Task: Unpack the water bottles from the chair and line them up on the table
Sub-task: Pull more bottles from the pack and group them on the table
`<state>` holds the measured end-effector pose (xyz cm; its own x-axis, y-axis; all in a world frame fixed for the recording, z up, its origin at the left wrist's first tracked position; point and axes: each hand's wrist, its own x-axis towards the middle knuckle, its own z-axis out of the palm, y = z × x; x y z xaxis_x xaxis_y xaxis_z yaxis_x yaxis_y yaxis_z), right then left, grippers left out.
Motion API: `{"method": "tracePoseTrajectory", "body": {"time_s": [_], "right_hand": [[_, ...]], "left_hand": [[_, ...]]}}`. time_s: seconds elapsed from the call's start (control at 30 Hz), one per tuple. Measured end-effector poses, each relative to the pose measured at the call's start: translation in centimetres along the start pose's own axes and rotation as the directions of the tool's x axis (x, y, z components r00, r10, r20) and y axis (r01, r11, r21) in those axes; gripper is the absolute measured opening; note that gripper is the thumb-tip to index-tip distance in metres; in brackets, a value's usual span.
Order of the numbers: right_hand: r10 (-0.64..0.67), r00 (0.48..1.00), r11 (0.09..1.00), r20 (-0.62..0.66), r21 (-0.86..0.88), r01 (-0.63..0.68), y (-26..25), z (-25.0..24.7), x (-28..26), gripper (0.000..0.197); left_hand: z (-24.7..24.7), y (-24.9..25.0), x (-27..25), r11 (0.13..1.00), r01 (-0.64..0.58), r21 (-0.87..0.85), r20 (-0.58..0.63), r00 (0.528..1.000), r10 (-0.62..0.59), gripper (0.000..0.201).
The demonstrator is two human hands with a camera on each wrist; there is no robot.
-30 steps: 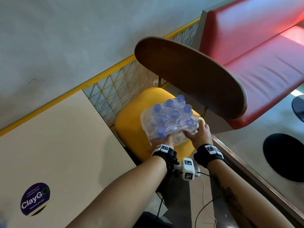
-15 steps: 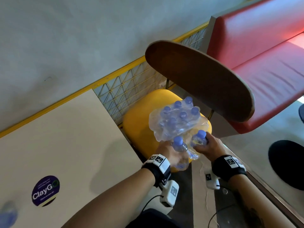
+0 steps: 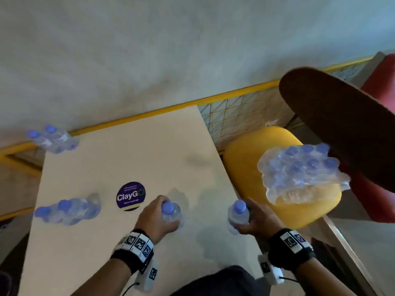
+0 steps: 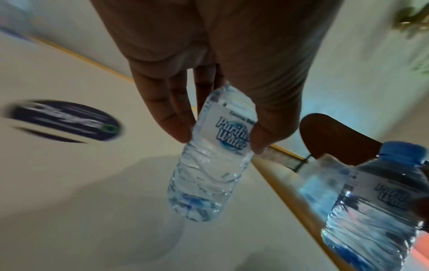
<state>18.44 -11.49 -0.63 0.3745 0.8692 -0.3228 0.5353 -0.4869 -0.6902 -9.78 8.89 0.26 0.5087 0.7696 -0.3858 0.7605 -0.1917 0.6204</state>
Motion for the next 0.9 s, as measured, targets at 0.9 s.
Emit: {"method": "tracePoseTrajectory", "body": {"time_s": [0.9], "right_hand": [[-0.157, 0.963, 0.972, 0.217, -0.141, 0.190, -35.5, 35.5, 9.9, 0.049]], "left_hand": [[-19.2, -29.1, -4.0, 0.929, 0.291, -0.228, -0.250, 0.905, -0.344, 0.087]]}}
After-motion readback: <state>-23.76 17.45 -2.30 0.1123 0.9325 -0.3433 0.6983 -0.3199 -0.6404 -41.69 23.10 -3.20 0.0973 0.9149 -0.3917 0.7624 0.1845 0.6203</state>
